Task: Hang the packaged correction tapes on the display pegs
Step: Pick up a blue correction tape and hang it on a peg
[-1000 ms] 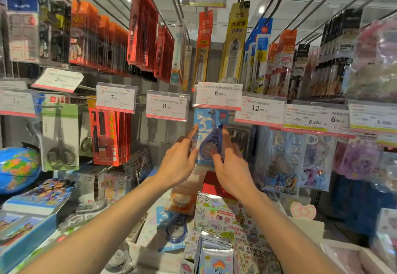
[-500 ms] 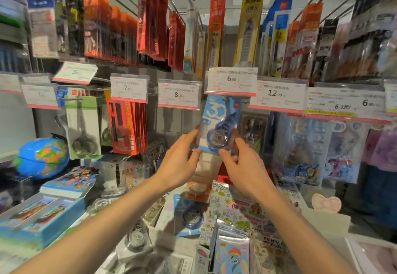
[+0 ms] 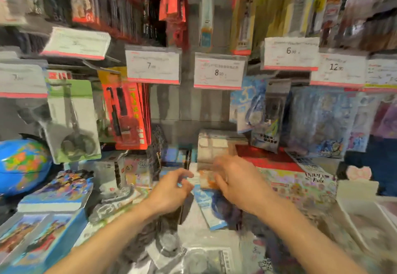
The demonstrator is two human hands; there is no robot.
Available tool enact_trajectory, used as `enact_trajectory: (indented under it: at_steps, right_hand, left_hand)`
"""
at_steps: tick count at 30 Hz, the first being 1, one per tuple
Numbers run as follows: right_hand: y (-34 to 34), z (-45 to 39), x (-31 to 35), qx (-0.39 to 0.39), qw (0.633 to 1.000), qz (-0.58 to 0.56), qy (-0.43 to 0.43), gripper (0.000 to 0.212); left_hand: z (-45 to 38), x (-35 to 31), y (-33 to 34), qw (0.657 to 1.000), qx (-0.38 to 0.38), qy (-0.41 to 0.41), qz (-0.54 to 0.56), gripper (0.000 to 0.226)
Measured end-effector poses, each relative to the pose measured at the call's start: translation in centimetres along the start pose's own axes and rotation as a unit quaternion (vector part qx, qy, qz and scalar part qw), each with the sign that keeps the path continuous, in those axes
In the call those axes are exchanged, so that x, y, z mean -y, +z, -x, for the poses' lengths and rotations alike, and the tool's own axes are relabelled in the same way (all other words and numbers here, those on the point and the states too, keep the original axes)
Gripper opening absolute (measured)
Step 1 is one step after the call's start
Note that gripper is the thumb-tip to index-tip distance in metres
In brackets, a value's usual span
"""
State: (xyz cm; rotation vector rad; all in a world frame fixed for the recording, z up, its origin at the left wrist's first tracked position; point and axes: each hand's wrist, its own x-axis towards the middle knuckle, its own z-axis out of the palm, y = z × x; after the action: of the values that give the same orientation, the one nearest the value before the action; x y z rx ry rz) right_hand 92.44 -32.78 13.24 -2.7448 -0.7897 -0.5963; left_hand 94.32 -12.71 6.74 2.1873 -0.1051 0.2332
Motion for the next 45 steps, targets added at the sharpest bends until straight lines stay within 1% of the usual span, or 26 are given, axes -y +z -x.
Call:
enact_trajectory:
  at_steps: [3,5,7,8,11,14,17,19,22,24,26,28,30,34,38,41,42,43,45]
  right_hand:
    - [3.0,-0.5,1.0,0.128,0.988,0.062,0.061,0.025]
    - [4.4,-0.5,1.4,0.193,0.972,0.070,0.113,0.028]
    - [5.2,-0.3,1.6,0.226,0.962,0.060,0.143,0.029]
    - [5.6,-0.2,1.6,0.228,0.960,0.054,0.155,0.030]
    - [5.8,0.1,1.7,0.216,0.957,0.049,0.187,0.036]
    - [5.5,0.2,1.9,0.211,0.956,0.057,0.196,0.039]
    - [5.1,0.4,2.4,0.197,0.960,0.043,0.195,0.043]
    - [5.1,0.4,2.9,0.192,0.963,0.017,0.191,0.042]
    - [5.3,0.2,4.1,0.187,0.967,-0.018,0.170,0.043]
    - [5.7,-0.1,5.1,0.180,0.972,-0.025,0.151,0.047]
    - [6.0,-0.5,6.3,0.170,0.975,-0.037,0.137,0.049]
    - [6.3,-0.8,7.4,0.162,0.977,-0.051,0.126,0.050]
    - [6.4,-1.1,8.4,0.157,0.979,-0.058,0.116,0.053]
    - [6.0,-1.3,9.5,0.131,0.984,-0.079,0.095,0.059]
    - [4.7,-1.3,9.5,0.076,0.986,-0.127,0.071,0.070]
    - [2.5,-1.0,8.5,0.043,0.986,-0.154,0.047,0.081]
    - [1.7,-0.8,7.9,0.032,0.984,-0.169,0.037,0.080]
    - [0.6,-0.5,7.2,0.020,0.981,-0.191,0.028,0.075]
    - [-1.5,0.3,5.4,0.000,0.969,-0.247,0.014,0.058]
  left_hand:
    - [-0.7,2.3,0.7,0.997,0.068,-0.041,-0.010,0.020]
    - [-1.0,3.4,1.3,0.992,0.109,-0.062,0.007,0.022]
    - [-1.2,3.8,1.6,0.990,0.124,-0.070,0.023,0.029]
    - [-1.4,4.0,1.8,0.989,0.125,-0.070,0.028,0.034]
    - [-1.6,3.5,2.2,0.987,0.133,-0.085,0.033,0.035]
    - [-1.5,2.9,2.3,0.987,0.130,-0.089,0.037,0.038]
    - [-1.1,2.5,1.8,0.980,0.119,-0.119,0.111,0.040]
    - [-0.8,2.6,1.0,0.972,0.096,-0.142,0.161,0.046]
    - [-0.3,3.3,-0.5,0.969,0.060,-0.151,0.188,0.056]
    - [0.4,3.6,-2.0,0.958,0.053,-0.165,0.230,0.052]
    - [1.2,3.5,-3.4,0.947,0.048,-0.170,0.266,0.038]
    - [1.9,3.5,-4.5,0.949,0.034,-0.159,0.269,0.021]
    - [2.4,3.6,-5.3,0.951,0.026,-0.150,0.270,0.014]
    - [3.6,3.6,-6.8,0.947,0.001,-0.141,0.289,0.019]
    - [4.7,2.3,-8.3,0.953,-0.047,-0.089,0.285,0.018]
    - [5.5,0.2,-8.5,0.946,-0.070,-0.061,0.312,0.018]
    - [5.8,-0.8,-8.4,0.944,-0.075,-0.045,0.319,0.017]
    - [6.0,-1.9,-8.1,0.944,-0.078,-0.028,0.319,0.016]
    - [6.5,-4.6,-7.1,0.945,-0.081,0.005,0.316,0.017]
